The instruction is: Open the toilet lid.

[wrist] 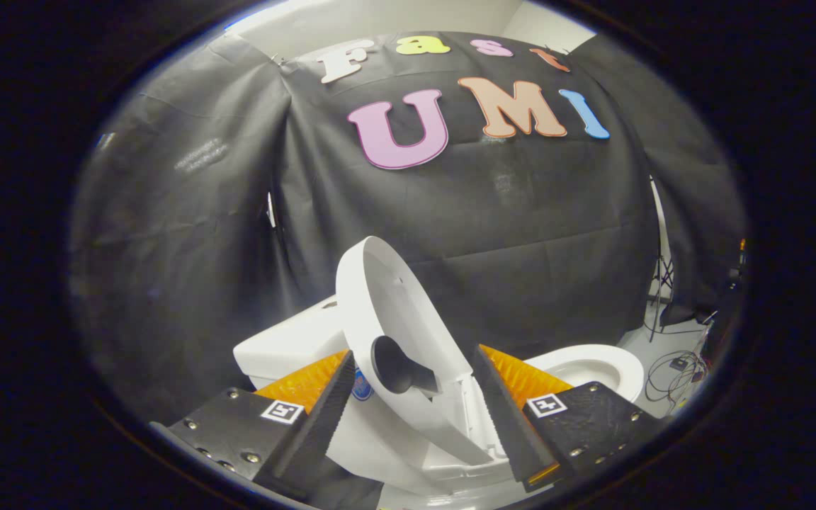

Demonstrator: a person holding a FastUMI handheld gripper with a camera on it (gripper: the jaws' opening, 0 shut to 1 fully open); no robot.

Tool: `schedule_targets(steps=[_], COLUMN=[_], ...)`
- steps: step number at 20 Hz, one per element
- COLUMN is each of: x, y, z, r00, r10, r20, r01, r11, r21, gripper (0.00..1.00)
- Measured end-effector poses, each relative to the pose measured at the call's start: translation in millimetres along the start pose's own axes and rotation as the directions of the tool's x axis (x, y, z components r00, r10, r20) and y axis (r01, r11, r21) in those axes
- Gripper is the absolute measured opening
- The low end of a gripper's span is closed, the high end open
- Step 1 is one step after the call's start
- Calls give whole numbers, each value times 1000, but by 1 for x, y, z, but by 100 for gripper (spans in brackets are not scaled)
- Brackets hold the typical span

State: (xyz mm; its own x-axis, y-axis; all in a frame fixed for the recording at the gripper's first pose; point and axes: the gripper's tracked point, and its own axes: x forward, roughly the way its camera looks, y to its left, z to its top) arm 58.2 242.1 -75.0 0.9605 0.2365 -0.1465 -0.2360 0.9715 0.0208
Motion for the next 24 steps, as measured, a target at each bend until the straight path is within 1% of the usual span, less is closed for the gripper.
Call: schedule_targets(steps=[8, 12, 15, 19, 24], x=[0, -1, -3, -6, -11], y=[2, -1, -6, -8, -17], z=[0, 1, 15, 39, 44], r00=[1000, 1000, 999, 996, 994], r10=[12, 3, -9, -4, -24], r20=[0, 4, 36, 91, 106], r01=[-12, -3, 9, 5, 23], r11=[1000, 1000, 1000, 1000, 1000], r21=[-1, 2, -3, -3, 11], gripper=[99, 99, 99, 98, 98])
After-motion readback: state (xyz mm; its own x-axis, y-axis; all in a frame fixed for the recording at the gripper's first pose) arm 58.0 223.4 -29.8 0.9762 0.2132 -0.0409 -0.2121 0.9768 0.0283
